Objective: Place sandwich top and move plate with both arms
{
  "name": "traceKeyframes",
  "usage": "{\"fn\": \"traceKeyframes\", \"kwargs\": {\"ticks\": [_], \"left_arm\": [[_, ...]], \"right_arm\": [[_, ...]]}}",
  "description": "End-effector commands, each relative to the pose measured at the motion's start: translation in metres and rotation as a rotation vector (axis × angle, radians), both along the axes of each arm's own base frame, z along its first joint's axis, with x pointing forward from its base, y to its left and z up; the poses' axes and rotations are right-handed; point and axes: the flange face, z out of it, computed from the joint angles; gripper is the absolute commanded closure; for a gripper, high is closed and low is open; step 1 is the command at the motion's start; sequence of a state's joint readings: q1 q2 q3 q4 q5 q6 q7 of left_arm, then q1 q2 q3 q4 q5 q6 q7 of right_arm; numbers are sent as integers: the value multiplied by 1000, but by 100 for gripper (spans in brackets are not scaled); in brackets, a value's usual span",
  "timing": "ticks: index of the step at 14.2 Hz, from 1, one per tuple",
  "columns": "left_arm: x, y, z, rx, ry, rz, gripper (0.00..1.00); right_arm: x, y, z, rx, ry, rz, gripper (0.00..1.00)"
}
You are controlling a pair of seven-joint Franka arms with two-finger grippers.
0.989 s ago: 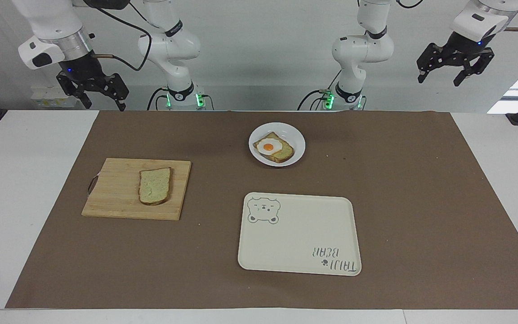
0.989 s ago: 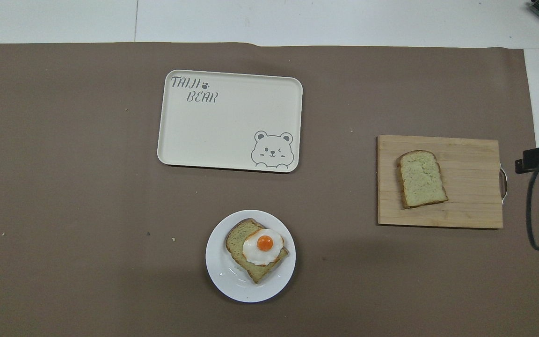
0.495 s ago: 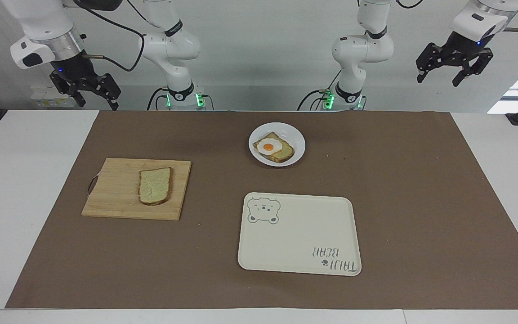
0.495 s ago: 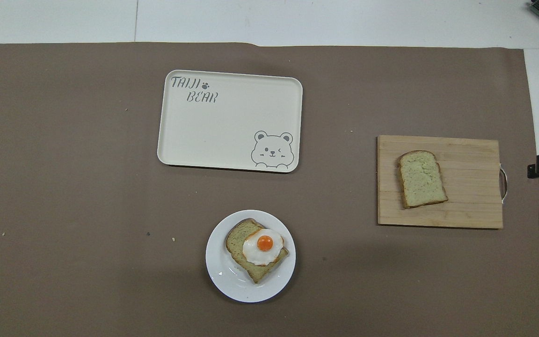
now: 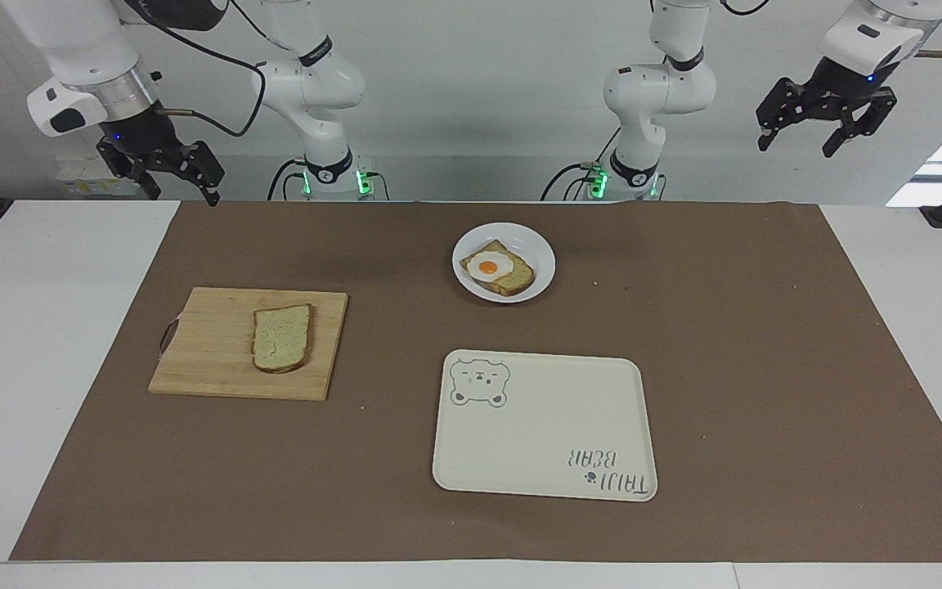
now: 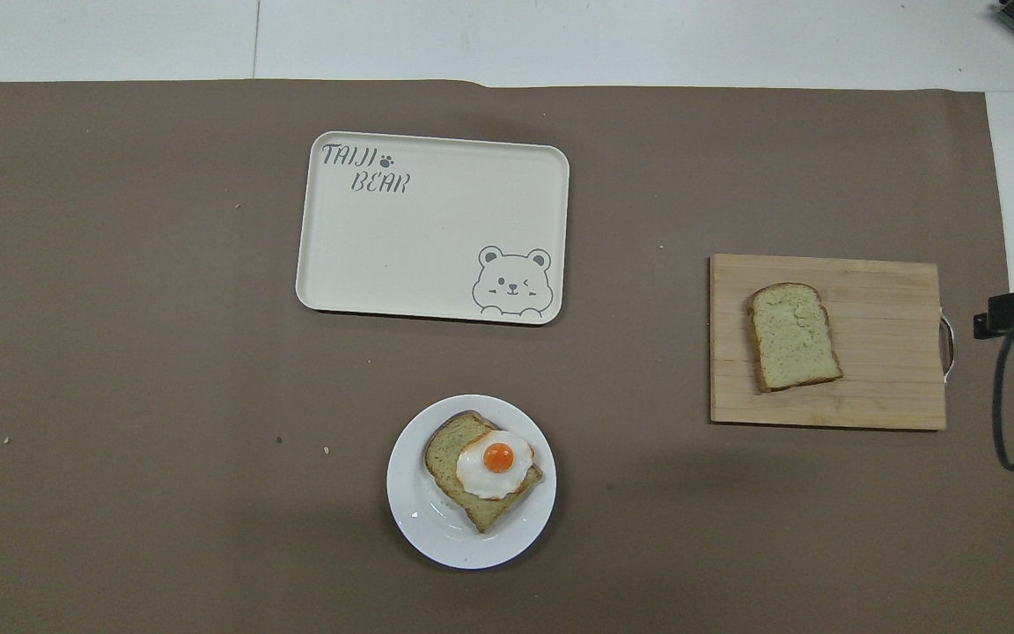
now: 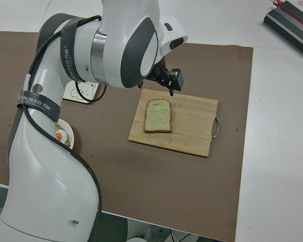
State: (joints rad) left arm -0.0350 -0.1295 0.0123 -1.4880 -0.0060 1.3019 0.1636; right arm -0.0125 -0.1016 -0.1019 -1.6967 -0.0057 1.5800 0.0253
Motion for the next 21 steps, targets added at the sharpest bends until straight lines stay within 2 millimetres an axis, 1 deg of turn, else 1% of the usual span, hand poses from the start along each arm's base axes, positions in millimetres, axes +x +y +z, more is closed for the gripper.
{"fn": "traceKeyframes", "kwargs": {"ticks": [1, 2, 3, 6, 8, 10, 12, 14, 16, 18, 20, 21], "left_arm": [[-7, 1, 1, -12, -3, 6, 0], [-7, 1, 1, -12, -3, 6, 0], [-7, 1, 1, -12, -3, 6, 0], [-7, 1, 1, -12, -3, 6, 0], [-7, 1, 1, -12, -3, 6, 0], [-7, 1, 1, -12, -3, 6, 0], [-7, 1, 1, -12, -3, 6, 0], [-7, 1, 1, -12, -3, 6, 0], [-7, 1, 1, -12, -3, 6, 0], [-7, 1, 1, -12, -3, 6, 0], [-7, 1, 1, -12, -3, 6, 0], [-7, 1, 1, -12, -3, 6, 0]], "right_arm": [[0, 0, -32, 7, -20, 58, 0], [1, 0, -40, 7, -20, 73, 0], [6, 0, -49, 6, -15, 89, 0], [30, -2, -89, -3, -30, 134, 0], [41, -7, -115, 2, -6, 148, 0], [50, -16, -138, 48, 2, 134, 0], [57, -15, -165, 45, -7, 146, 0], [62, -9, -191, 42, -9, 195, 0], [71, -7, -222, 82, -15, 191, 0], [72, -11, -244, 93, -7, 223, 0], [68, -5, -267, 135, -3, 217, 0], [63, -6, -278, 141, -11, 211, 0]]}}
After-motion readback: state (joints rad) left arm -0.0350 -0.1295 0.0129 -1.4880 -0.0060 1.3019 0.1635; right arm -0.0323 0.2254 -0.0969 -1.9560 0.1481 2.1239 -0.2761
